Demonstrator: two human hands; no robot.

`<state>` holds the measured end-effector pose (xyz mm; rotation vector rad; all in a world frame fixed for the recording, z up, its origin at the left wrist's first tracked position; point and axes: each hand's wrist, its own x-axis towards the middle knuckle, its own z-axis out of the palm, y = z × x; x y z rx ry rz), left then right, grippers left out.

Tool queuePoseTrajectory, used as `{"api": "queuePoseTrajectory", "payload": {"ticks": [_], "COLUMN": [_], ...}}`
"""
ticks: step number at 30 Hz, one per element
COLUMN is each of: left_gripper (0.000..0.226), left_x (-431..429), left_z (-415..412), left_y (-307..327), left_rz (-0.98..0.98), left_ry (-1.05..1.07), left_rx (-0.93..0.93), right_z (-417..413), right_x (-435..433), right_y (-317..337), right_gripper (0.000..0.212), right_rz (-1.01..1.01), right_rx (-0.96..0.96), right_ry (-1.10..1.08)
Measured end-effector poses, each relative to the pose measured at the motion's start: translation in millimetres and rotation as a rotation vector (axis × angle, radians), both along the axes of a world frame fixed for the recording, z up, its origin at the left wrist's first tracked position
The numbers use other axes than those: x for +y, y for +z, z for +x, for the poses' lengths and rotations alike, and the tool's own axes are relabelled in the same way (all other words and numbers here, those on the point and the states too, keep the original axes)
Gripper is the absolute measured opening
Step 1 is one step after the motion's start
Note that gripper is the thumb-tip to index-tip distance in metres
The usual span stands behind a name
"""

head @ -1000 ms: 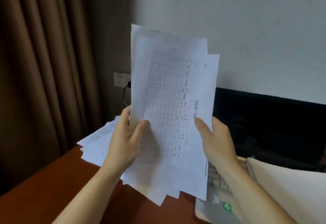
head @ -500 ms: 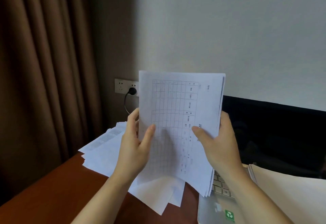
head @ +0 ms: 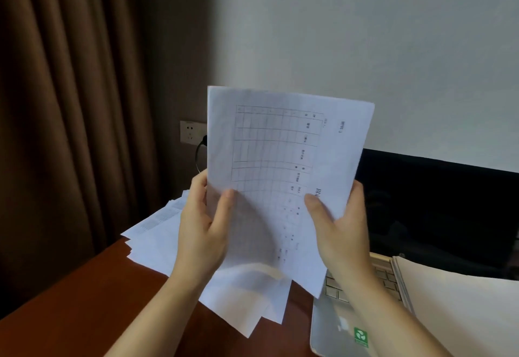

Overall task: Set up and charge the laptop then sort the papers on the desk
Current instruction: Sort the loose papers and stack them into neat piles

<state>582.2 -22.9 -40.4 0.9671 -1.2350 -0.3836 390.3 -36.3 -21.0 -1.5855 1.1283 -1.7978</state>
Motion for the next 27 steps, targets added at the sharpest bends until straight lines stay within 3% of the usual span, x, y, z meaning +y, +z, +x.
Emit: {"api": "queuePoseTrajectory", "payload": {"ticks": [4,7,13,17,20,22,27], "left_gripper": [0.044,0.034,0.037,0.024,0.016,0.019,0.021], "left_x": [-2,-2,-2,-1,2,4,10], "left_z": [1,7,10,9,8,3,-31], "left_y": [-4,-5,-7,-5,0,4,7], "left_rz": [0.148,0.156,0.149,0.146,0.128,0.224,0.467], "left_ry": [-0.014,0.050,0.071,0.123,0.034,-0.021,-0.215], "left_rx": [-0.018,0.058,0.023,-0.005,0.088,0.127,-0.006], "right_z": [5,4,10,10,0,-14,-74], "right_x": [1,0,3,5,11,20,50], "right_y": [-7,-7,-16,-8,15,27,23], "right_gripper": [0.048,0.047,0.042,0.034,0.024,0.023,0.023], "right_rz": [0.064,0.021,0.069,0.115,0.143,0.218,0.421], "right_rx": [0.093,0.022,0.119,0.218,0.154,0.115,0.020], "right_ry": [0.062,0.022,0.066,0.124,0.091,0.131,-0.002]}}
